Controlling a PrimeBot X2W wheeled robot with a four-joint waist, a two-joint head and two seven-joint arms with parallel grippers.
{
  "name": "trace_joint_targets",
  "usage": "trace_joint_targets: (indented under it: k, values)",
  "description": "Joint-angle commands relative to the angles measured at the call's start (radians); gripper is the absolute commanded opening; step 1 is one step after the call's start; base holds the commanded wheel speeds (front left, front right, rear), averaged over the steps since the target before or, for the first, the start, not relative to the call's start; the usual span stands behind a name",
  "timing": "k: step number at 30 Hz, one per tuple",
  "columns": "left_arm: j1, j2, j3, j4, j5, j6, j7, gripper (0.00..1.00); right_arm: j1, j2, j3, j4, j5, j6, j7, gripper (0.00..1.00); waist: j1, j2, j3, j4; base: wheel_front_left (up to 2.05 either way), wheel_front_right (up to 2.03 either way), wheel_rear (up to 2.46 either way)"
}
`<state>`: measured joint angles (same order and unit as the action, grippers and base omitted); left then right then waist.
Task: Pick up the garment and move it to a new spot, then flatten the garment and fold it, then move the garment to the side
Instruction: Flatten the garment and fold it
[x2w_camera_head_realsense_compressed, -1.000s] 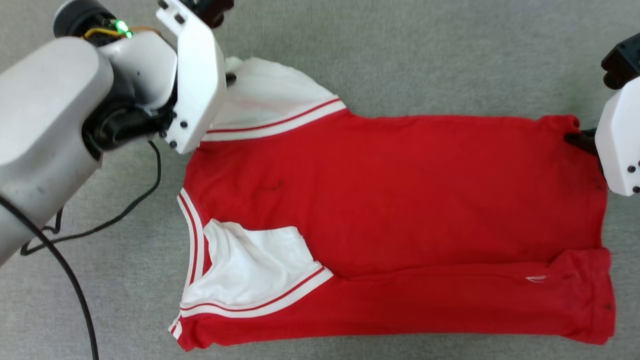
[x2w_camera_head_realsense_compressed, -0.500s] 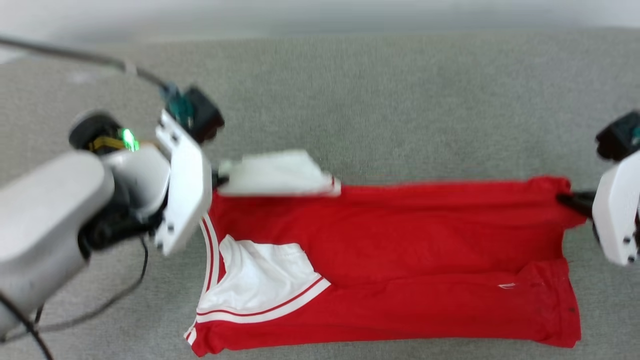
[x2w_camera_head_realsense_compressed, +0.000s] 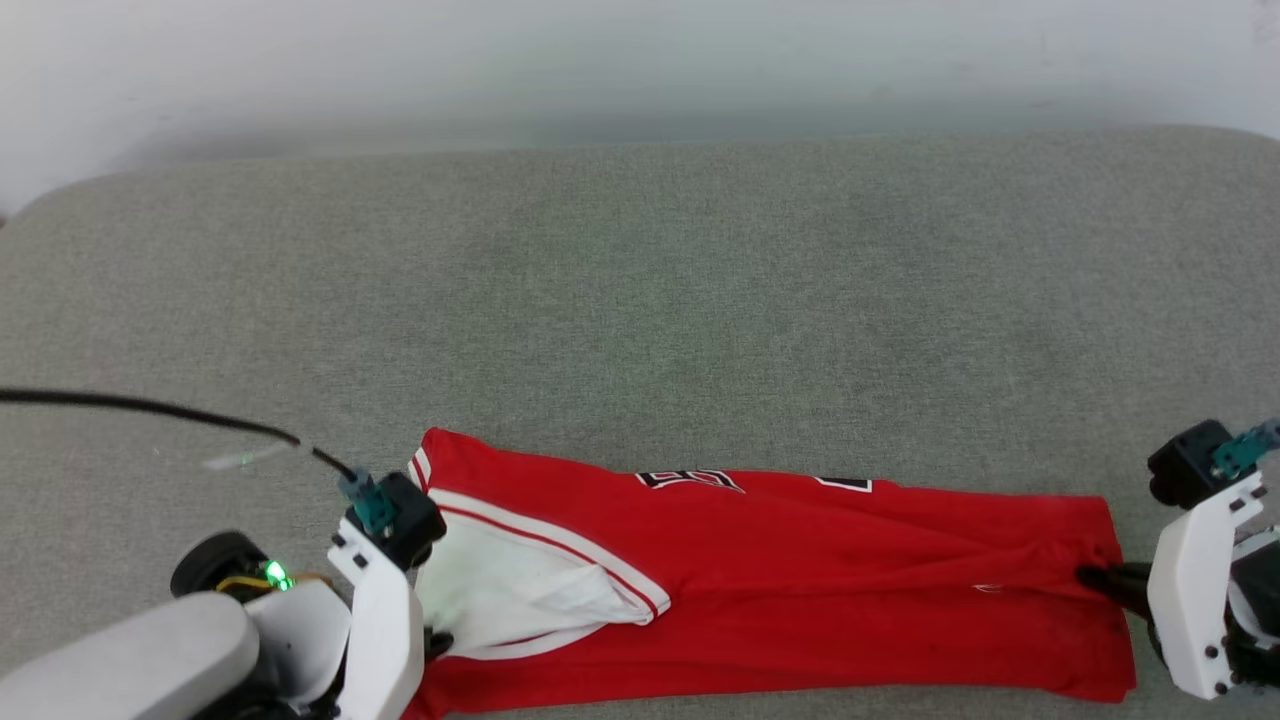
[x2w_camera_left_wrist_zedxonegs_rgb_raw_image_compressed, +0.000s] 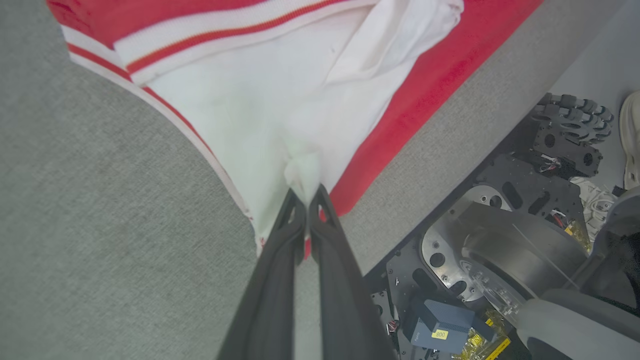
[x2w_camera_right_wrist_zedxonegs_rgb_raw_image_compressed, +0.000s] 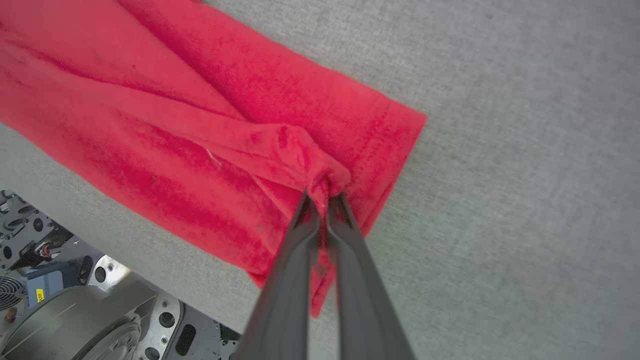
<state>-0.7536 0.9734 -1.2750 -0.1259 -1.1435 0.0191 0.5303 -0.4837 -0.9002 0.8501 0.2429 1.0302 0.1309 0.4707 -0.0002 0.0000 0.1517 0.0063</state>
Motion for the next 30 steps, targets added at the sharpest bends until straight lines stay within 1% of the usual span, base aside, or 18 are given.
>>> trace_joint_targets:
  k: [1, 4, 7, 8, 9, 10, 11, 14, 18, 20, 22, 24, 27, 30]
  values:
    - [0.037, -0.008, -0.001, 0.006, 0.006, 0.009, -0.014, 0.0, 0.021, 0.019, 0.004, 0.014, -0.004, 0.0, -0.012, 0.0, 0.0002, 0.0, 0.009, -0.004, 0.0, 0.0, 0.0]
    - [0.085, -0.037, -0.002, 0.041, 0.001, 0.012, -0.041, 0.0, 0.04, 0.05, 0.007, 0.048, -0.019, 0.0, -0.032, 0.0, 0.0002, 0.0, 0.021, -0.008, 0.0, 0.0, 0.0]
    - [0.107, -0.062, -0.002, 0.086, 0.012, -0.001, -0.06, 0.0, 0.041, 0.074, 0.011, 0.083, -0.034, 0.0, -0.047, 0.0, 0.0002, 0.0, 0.03, -0.011, 0.0, 0.0, 0.0]
    - [0.112, -0.068, 0.0, 0.098, 0.013, 0.001, -0.07, 0.08, 0.039, 0.081, 0.011, 0.093, -0.04, -0.001, -0.05, 0.0, 0.0002, 0.0, 0.03, -0.011, 0.0, 0.0, 0.0]
    - [0.113, -0.073, 0.004, 0.11, 0.018, 0.001, -0.083, 0.54, 0.035, 0.087, 0.009, 0.099, -0.044, -0.001, -0.061, 0.11, 0.0002, 0.0, 0.029, -0.012, 0.0, 0.0, 0.0]
    - [0.109, -0.074, 0.006, 0.117, 0.029, 0.0, -0.095, 1.0, 0.03, 0.092, 0.0, 0.103, -0.047, -0.001, -0.074, 0.57, 0.0002, 0.0, 0.026, -0.013, 0.0, 0.0, 0.0]
    - [0.106, -0.076, 0.009, 0.122, 0.033, 0.002, -0.107, 1.0, 0.028, 0.092, -0.006, 0.101, -0.052, -0.001, -0.087, 1.0, 0.0002, 0.0, 0.021, -0.012, 0.0, 0.0, 0.0]
    - [0.11, -0.068, 0.032, 0.117, 0.041, 0.022, -0.161, 1.0, 0.031, 0.08, -0.028, 0.07, -0.063, -0.001, -0.133, 1.0, 0.0002, 0.0, 0.002, -0.013, 0.0, 0.0, 0.0]
    - [0.117, -0.042, 0.076, 0.083, 0.075, 0.074, -0.265, 1.0, 0.056, 0.05, -0.085, 0.009, -0.072, -0.001, -0.196, 1.0, 0.0002, 0.0, -0.02, -0.015, 0.0, 0.0, 0.0]
    - [0.123, -0.035, 0.099, 0.064, 0.099, 0.112, -0.328, 1.0, 0.068, 0.038, -0.133, -0.019, -0.079, -0.001, -0.231, 1.0, 0.0002, 0.0, -0.026, -0.015, 0.0, 0.0, 0.0]
    - [0.136, -0.033, 0.126, 0.049, 0.115, 0.162, -0.396, 1.0, 0.086, 0.042, -0.193, -0.042, -0.07, -0.001, -0.262, 1.0, 0.0002, 0.0, -0.028, -0.016, 0.0, 0.0, 0.0]
    - [0.149, -0.04, 0.156, 0.04, 0.132, 0.214, -0.474, 1.0, 0.105, 0.044, -0.253, -0.053, -0.085, -0.001, -0.285, 1.0, 0.0002, 0.0, -0.028, -0.015, 0.0, 0.0, 0.0]
    - [0.179, -0.059, 0.192, 0.044, 0.158, 0.288, -0.588, 1.0, 0.146, 0.058, -0.339, -0.046, -0.1, -0.001, -0.296, 1.0, 0.0002, 0.0, -0.025, -0.012, 0.0, 0.0, 0.0]
    - [0.206, -0.079, 0.219, 0.06, 0.186, 0.357, -0.69, 1.0, 0.191, 0.076, -0.415, -0.015, -0.097, -0.001, -0.282, 1.0, 0.0002, 0.0, -0.02, -0.006, 0.0, 0.0, 0.0]
